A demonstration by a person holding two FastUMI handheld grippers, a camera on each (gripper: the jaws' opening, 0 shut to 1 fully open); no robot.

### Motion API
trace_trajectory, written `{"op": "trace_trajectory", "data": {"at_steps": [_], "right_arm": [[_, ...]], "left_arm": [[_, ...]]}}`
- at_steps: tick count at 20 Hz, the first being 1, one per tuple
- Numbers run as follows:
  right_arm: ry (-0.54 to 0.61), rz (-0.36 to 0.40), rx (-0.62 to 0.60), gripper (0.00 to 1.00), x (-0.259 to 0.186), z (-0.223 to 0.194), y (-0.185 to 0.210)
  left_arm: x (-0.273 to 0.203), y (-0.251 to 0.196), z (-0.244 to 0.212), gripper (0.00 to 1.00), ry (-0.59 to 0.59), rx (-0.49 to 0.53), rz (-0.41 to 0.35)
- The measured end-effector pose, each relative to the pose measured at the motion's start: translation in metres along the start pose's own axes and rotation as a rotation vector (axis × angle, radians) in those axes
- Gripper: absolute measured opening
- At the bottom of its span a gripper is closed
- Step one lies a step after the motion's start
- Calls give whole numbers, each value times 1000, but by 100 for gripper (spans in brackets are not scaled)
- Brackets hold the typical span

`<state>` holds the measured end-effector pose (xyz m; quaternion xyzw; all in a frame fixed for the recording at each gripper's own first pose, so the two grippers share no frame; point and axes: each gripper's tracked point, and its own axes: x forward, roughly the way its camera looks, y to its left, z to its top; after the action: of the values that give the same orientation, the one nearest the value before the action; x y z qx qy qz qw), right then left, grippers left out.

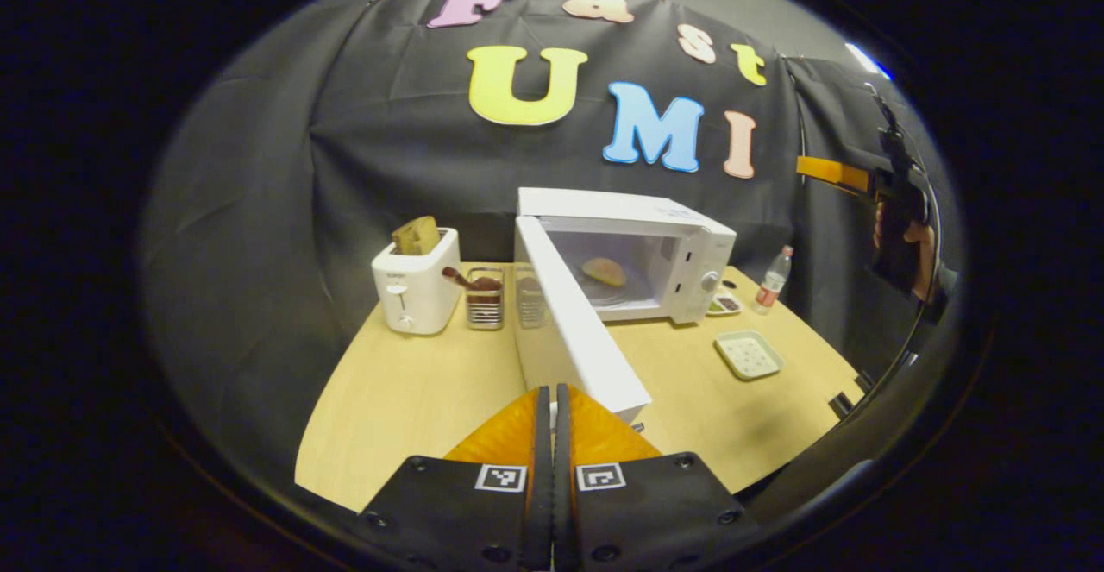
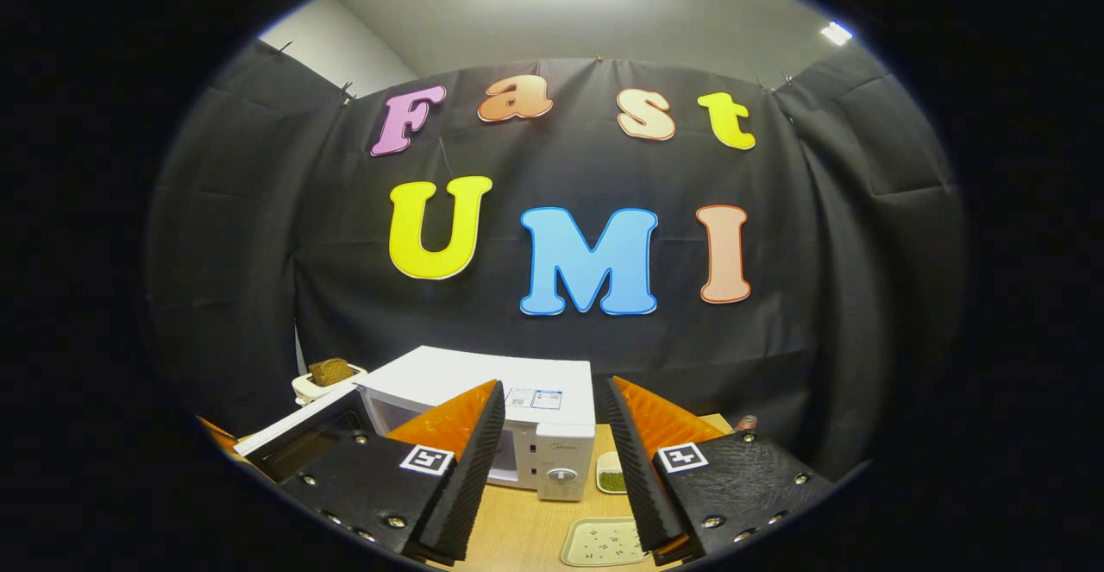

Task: Open the microwave oven with the left hand, put the food in, and close the microwave oven.

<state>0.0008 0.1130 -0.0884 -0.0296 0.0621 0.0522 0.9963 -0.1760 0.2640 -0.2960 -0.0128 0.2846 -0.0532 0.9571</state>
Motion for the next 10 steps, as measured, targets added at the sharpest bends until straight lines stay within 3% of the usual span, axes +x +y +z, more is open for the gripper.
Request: {"op": "trace_trajectory", "data": {"at_steps": [10], "right_arm": [[3,-87,-4,71,-4,-3,-50]], "left_arm": [[56,-104,15,7,51,83,-240]]}}
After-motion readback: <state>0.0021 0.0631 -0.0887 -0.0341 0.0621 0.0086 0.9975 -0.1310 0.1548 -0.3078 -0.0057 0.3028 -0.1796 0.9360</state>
